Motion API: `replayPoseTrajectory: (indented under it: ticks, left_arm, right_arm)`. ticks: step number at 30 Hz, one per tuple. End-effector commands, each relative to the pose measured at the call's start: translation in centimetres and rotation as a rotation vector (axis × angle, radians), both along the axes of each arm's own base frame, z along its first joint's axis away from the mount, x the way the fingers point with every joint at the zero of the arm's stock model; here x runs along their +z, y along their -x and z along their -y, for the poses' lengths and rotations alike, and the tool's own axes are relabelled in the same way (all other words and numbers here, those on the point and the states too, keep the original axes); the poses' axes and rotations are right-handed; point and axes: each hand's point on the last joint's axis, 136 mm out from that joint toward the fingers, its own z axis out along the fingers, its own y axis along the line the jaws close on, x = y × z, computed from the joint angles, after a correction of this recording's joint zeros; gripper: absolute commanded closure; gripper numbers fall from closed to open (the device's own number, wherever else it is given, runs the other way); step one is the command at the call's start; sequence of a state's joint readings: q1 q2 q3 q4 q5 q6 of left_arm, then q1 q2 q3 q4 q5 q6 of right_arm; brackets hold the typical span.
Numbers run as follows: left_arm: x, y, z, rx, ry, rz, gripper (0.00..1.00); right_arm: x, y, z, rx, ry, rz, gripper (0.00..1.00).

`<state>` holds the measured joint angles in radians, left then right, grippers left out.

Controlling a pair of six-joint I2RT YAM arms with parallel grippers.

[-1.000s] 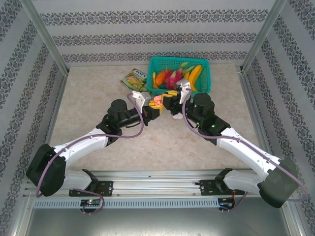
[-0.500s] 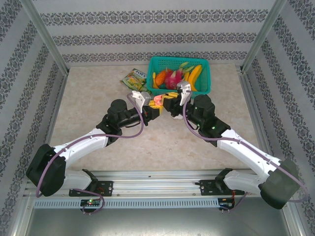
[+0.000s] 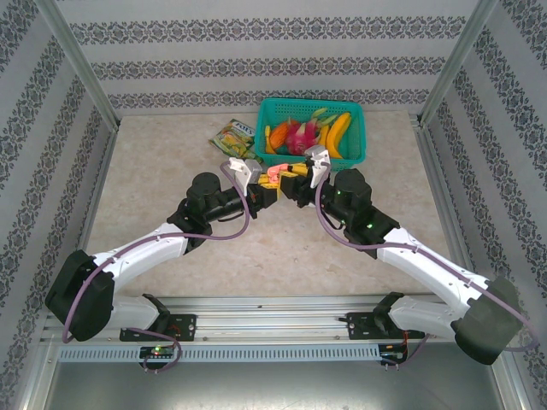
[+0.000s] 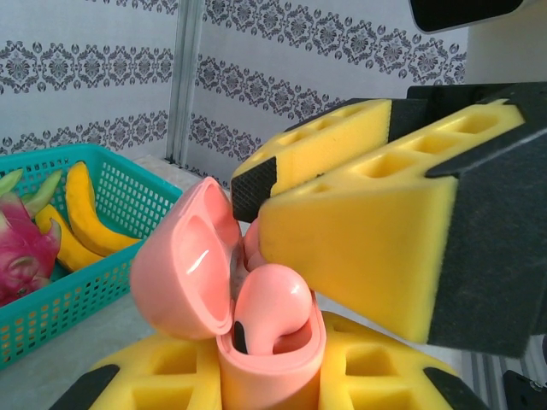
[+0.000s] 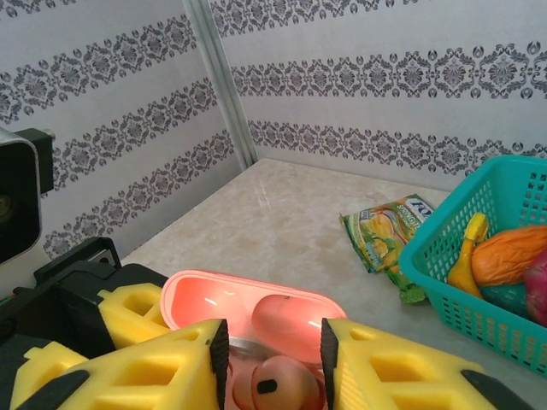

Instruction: Insert the wireless bluetooth earbuds into the charging case

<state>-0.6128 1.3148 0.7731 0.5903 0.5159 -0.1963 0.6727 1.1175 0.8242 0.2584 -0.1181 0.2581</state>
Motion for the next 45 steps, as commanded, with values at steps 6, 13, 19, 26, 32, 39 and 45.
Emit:
replayPoseTrajectory:
  ticks: [6, 13, 19, 26, 32, 39, 45]
  left_arm:
    - [3.4, -0.4, -0.1, 0.0, 0.067, 0.072, 1.0]
    - [2.9, -0.5, 0.0, -0.001, 0.066, 0.064, 1.0]
    - [2.3, -0.5, 0.1, -0.006, 0.062, 0.059, 1.0]
    - [1.4, 0.1, 0.1, -0.029, 0.051, 0.08, 1.0]
    - [0.2, 1.3, -0.2, -0.055, 0.043, 0.149, 1.0]
    - [-1.5, 3.0, -0.1, -0.131, -0.007, 0.194, 1.0]
    - [-2.2, 3.7, -0.1, -0.16, -0.037, 0.202, 1.0]
  right_arm:
    - [1.3, 0.0, 0.2, -0.021, -0.003, 0.027, 0.57]
    - [3.3, 0.0, 1.2, -0.063, -0.018, 0.061, 0.5]
    - [5.2, 0.4, 1.8, -0.069, -0.062, 0.077, 0.4]
    - [6.6, -0.3, 3.2, -0.119, -0.132, 0.021, 0.39]
    - [6.1, -1.9, 4.4, -0.174, -0.092, -0.117, 0.39]
    - [2.8, -4.4, 4.1, -0.187, 0.043, -0.374, 0.44]
    - [-0.5, -5.9, 2.8, -0.133, 0.1, -0.556, 0.54]
